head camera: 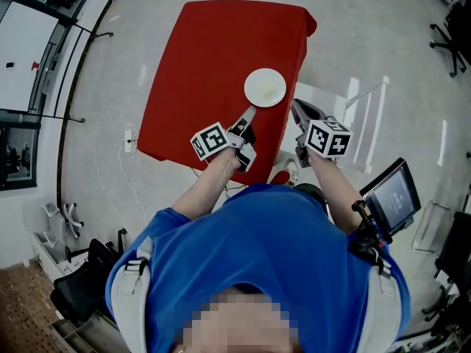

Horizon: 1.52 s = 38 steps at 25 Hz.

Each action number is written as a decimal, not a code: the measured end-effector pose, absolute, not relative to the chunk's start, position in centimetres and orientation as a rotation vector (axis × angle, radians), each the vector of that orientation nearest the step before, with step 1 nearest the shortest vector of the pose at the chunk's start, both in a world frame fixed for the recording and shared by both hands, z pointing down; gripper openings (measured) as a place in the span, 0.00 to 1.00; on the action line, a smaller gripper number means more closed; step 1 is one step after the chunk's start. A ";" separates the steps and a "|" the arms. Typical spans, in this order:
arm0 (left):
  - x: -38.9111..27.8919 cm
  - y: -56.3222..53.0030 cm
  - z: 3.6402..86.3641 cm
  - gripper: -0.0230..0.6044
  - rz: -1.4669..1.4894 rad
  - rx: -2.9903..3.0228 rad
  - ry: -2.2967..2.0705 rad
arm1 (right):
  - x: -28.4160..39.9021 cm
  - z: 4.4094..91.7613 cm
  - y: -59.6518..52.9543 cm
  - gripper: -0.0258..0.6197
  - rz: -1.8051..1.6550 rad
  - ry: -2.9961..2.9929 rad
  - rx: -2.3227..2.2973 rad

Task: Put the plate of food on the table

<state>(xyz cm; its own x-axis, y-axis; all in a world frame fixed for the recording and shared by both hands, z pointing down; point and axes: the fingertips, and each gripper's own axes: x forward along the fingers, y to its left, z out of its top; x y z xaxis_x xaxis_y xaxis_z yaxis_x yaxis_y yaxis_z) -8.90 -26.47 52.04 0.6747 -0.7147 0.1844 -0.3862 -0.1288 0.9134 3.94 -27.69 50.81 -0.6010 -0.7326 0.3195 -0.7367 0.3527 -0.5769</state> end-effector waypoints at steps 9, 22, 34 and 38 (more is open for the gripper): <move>-10.8 -23.4 49.8 0.05 -0.365 1.842 -0.887 | 2.0 48.7 -23.8 0.04 1.081 -2.616 1.423; -12.3 -18.8 49.5 0.05 -0.321 1.921 -0.881 | 0.4 47.1 -17.4 0.04 1.062 -2.639 1.460; -11.4 -15.7 49.8 0.05 -0.279 1.995 -0.859 | 0.9 47.8 -13.0 0.04 1.062 -2.633 1.518; -11.9 -13.3 48.7 0.05 -0.278 2.016 -0.841 | 0.5 46.9 -10.3 0.04 1.054 -2.620 1.554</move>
